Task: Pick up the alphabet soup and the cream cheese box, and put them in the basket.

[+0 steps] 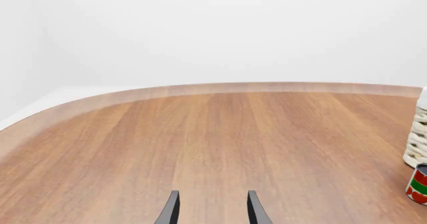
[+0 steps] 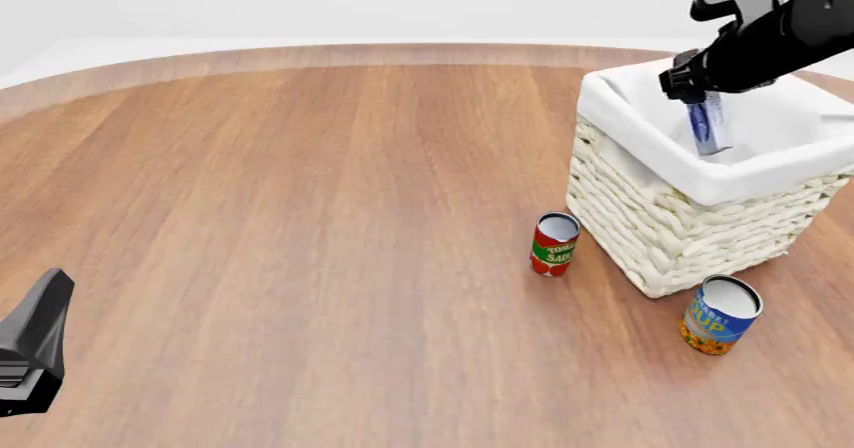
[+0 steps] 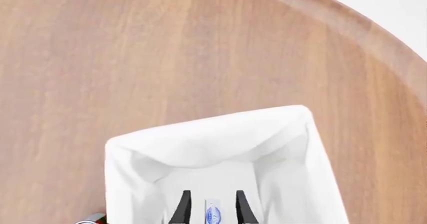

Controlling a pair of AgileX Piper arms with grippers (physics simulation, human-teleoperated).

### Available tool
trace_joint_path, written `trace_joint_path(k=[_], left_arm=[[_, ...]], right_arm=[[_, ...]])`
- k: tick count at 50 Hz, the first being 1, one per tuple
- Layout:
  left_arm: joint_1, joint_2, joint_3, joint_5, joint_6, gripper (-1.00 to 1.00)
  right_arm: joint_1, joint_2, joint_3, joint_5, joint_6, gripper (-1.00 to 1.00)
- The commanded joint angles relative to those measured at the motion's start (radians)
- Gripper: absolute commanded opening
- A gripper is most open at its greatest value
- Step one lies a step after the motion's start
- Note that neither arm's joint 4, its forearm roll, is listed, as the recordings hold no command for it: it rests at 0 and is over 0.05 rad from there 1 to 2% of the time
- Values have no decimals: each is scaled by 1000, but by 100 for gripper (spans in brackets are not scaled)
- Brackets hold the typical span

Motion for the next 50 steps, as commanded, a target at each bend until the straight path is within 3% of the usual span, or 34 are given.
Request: trace_joint_path(k=[1,25,27,50], left_arm=[[0,0,0,0,0,100],[0,0,0,0,0,100],[0,0,0,0,0,100],[0,0,0,0,0,100]], right_arm=[[-13,8,-7,-5,-2,100],[1,-87,17,34,3,100],[7,-102,-11,69,9,100],[44,-280,79,66,83,100]])
